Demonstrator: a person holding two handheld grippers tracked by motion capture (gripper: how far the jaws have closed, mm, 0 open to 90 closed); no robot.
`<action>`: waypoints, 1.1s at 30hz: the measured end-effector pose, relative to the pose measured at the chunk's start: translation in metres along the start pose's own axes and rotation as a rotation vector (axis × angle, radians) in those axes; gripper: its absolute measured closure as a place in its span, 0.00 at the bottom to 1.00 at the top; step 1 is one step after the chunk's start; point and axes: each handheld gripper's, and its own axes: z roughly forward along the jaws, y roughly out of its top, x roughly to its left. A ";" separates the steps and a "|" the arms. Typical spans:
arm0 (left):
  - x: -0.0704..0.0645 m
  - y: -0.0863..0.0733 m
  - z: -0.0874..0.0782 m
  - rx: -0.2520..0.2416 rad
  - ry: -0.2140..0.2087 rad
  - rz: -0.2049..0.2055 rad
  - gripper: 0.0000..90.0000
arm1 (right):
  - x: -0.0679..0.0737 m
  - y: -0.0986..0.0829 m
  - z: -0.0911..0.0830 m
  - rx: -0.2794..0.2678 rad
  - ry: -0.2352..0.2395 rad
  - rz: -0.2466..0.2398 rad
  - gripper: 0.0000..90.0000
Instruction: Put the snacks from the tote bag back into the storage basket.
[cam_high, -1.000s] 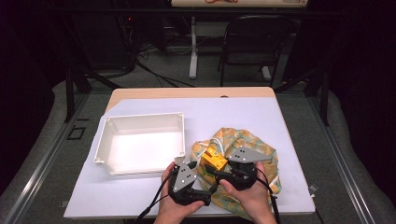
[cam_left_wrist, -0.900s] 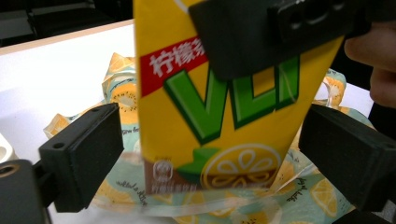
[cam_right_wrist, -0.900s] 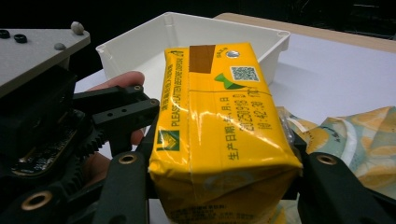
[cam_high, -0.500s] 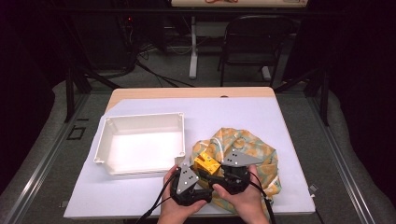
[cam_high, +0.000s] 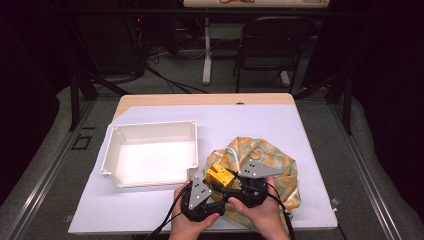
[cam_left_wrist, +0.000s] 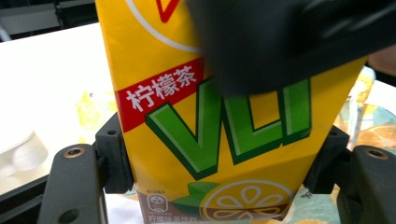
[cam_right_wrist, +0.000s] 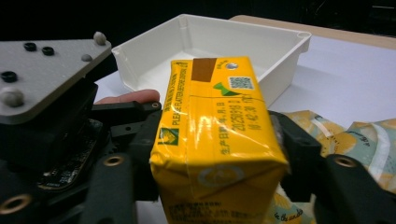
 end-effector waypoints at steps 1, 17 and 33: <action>0.002 0.000 -0.001 -0.001 0.005 -0.002 0.32 | 0.000 0.001 -0.001 -0.008 0.001 -0.002 0.39; 0.023 0.005 -0.011 -0.026 0.081 -0.064 0.32 | -0.014 0.008 -0.023 -0.102 -0.007 -0.016 0.27; 0.046 0.011 -0.031 -0.107 0.154 -0.093 0.33 | -0.040 0.001 -0.037 -0.102 -0.083 0.014 0.27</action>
